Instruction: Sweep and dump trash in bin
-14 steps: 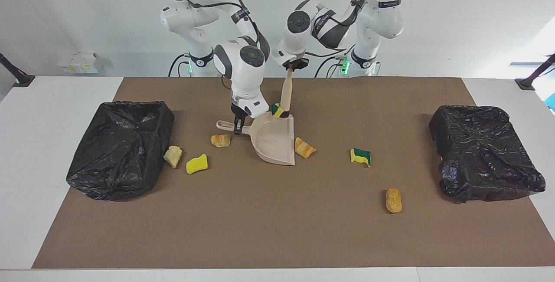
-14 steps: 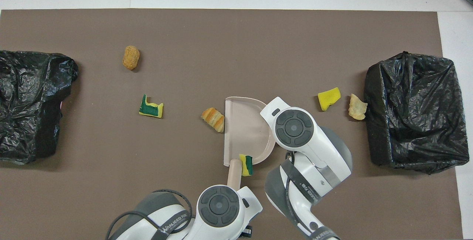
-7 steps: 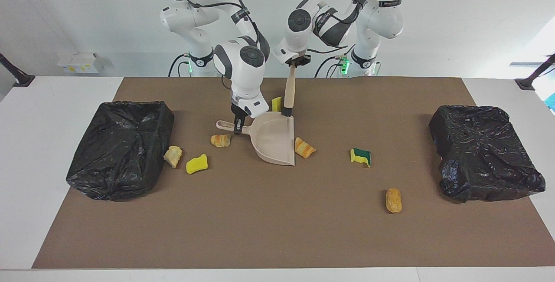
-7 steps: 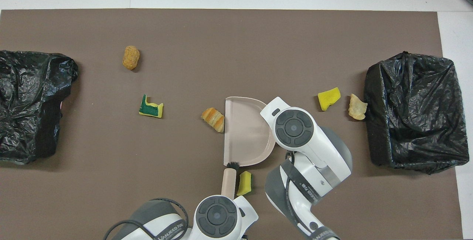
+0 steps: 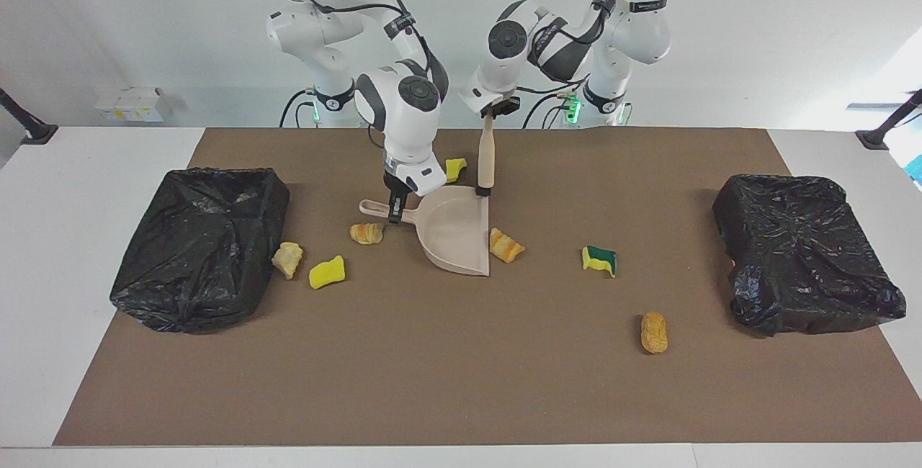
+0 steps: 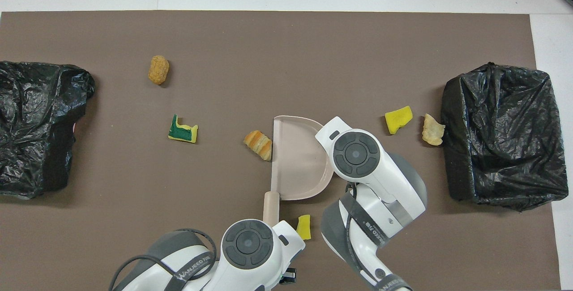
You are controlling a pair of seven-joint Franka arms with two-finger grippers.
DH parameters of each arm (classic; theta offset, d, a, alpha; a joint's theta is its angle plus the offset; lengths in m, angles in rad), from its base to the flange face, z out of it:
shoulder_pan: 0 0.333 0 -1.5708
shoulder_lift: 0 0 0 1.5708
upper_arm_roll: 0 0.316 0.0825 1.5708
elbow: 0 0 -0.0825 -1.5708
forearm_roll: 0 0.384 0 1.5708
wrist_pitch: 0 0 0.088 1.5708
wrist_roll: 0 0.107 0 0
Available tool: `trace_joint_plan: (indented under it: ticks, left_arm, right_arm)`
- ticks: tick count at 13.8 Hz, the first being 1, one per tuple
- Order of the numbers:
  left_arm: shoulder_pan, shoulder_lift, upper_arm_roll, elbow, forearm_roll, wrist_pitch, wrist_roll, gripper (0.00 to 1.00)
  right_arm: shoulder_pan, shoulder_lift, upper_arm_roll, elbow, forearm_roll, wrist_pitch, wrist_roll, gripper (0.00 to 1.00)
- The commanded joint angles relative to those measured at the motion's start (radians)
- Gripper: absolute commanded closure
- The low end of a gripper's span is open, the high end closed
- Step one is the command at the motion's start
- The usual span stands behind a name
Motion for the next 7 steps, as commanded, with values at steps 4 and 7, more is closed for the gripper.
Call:
trace_joint_plan:
  ticks: [4, 7]
  left_arm:
    - [0.157, -0.006, 0.002, 0.111, 0.086, -0.147, 0.008, 1.0]
    - [0.254, -0.004, 0.002, 0.117, 0.146, -0.156, 0.039, 1.0]
  right_arm:
    - [-0.051, -0.051, -0.001, 0.037, -0.044, -0.082, -0.046, 1.0]
    - [-0.08, -0.078, -0.001, 0.025, -0.044, -0.104, -0.095, 1.0]
